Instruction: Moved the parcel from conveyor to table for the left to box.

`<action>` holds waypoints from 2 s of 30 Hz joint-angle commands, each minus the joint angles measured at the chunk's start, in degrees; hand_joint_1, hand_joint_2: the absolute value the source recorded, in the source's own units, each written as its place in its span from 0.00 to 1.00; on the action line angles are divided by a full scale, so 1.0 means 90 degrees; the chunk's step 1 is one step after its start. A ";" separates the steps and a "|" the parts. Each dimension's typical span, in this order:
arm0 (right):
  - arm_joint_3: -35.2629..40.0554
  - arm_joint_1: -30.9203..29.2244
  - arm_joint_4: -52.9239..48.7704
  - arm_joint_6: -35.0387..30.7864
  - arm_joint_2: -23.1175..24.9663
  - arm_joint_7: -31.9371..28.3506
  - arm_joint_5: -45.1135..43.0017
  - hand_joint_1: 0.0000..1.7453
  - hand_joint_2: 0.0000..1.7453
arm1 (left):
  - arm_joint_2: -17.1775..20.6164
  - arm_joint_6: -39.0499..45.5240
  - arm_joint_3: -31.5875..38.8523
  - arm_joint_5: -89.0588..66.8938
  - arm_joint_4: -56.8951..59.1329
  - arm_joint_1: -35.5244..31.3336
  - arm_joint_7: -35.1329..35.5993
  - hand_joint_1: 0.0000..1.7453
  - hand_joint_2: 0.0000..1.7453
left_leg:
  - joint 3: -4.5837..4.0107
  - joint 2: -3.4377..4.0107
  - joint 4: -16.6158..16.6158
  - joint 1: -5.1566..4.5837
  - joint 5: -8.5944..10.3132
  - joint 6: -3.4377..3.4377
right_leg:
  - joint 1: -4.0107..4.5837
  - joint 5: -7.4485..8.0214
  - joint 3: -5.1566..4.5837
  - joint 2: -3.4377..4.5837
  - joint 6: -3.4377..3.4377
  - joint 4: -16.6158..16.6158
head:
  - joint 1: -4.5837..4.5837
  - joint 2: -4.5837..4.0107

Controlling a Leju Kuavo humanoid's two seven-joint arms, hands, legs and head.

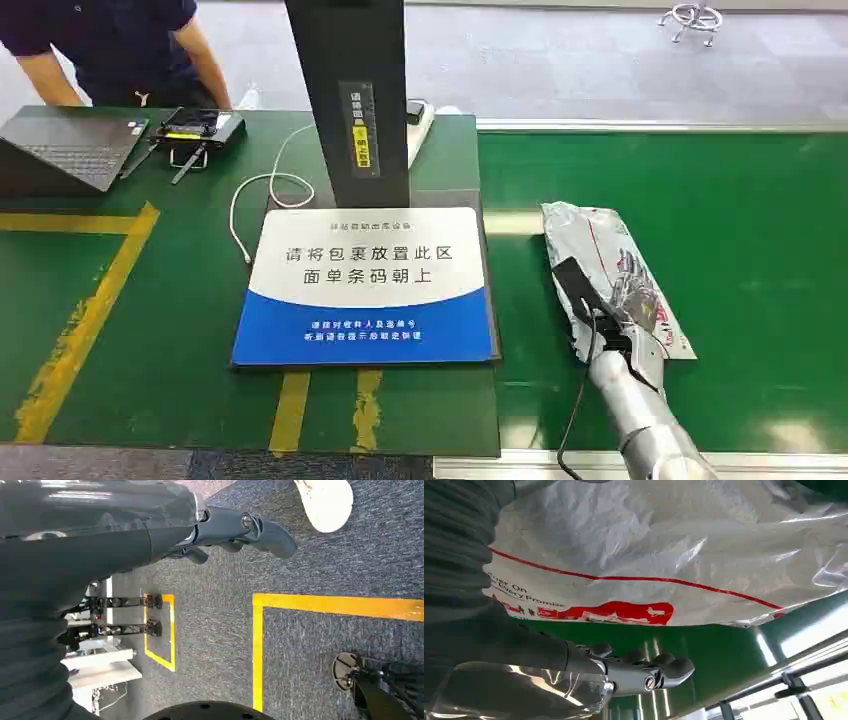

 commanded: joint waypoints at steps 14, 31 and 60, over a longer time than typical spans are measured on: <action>-0.0001 -0.0377 0.1203 0.0991 -0.0279 0.1667 0.1034 0.00 1.00 | 0.0032 -0.0051 0.0013 -0.0016 -0.0011 0.0001 0.0030 0.00 1.00 | 0.0009 0.0008 -0.0010 0.0001 0.0006 -0.0011 | 0.0003 0.0007 0.0006 -0.0004 -0.0020 -0.0008 | 0.0000 0.0000; -0.0082 -0.0293 0.1152 0.1186 -0.0287 0.1795 0.1300 0.93 1.00 | 0.0040 -0.0083 -0.0018 -0.0056 -0.0013 0.0008 -0.0011 0.00 1.00 | 0.0013 -0.0014 -0.0004 0.0002 0.0011 -0.0003 | 0.0004 0.0007 0.0026 -0.0025 -0.0014 -0.0016 | 0.0000 0.0000; -0.1011 -0.0215 0.0281 0.0049 0.0190 0.0087 0.0603 1.00 1.00 | 0.0066 -0.0070 0.0053 -0.0006 -0.0030 0.0008 -0.0047 0.00 1.00 | 0.0007 0.0006 0.0003 -0.0001 0.0005 0.0000 | 0.0001 0.0009 0.0014 -0.0002 -0.0005 -0.0004 | 0.0000 0.0000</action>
